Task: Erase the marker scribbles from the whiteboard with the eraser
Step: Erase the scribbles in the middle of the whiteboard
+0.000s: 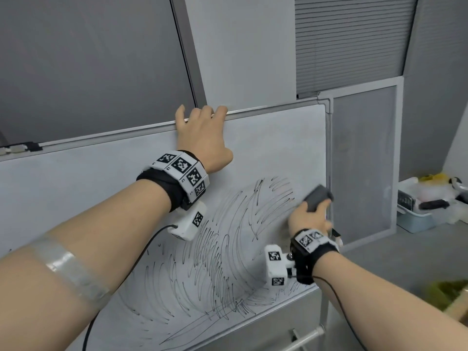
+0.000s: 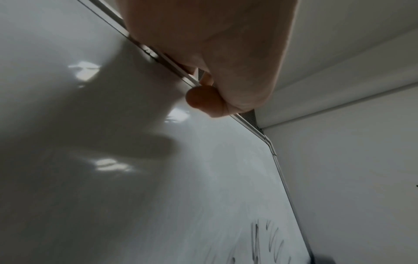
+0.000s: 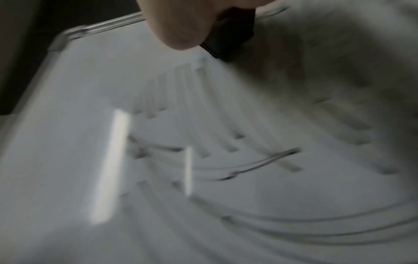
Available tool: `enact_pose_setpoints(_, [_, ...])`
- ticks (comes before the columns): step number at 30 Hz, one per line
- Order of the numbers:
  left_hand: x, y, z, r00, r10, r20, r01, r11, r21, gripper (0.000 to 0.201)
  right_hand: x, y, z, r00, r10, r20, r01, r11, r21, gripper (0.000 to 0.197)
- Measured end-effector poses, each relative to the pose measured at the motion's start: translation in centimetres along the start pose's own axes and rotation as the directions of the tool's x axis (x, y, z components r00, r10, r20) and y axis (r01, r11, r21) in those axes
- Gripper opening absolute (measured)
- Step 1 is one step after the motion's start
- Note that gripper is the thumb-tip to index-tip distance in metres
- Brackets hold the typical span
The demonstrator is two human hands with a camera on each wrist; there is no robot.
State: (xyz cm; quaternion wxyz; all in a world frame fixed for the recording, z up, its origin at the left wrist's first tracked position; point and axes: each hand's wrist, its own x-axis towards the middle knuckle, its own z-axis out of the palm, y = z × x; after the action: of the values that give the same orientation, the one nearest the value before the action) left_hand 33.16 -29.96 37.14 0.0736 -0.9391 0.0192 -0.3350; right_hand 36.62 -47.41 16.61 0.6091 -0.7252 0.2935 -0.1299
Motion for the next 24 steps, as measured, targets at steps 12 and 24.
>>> enact_pose_setpoints(12, [0.2,0.1,-0.2,1.0,-0.019,0.024,0.02,0.999,-0.028,0.071,-1.8,-0.6,0.1,0.991,0.122,0.046,-0.126,0.988,0.09,0.065])
enact_pose_setpoints(24, [-0.1,0.6,-0.7,0.999,-0.011,0.03,0.012,0.999,-0.043,0.071,-5.0,0.4,3.2,0.998,-0.062,0.022,0.059,0.99,0.129,0.068])
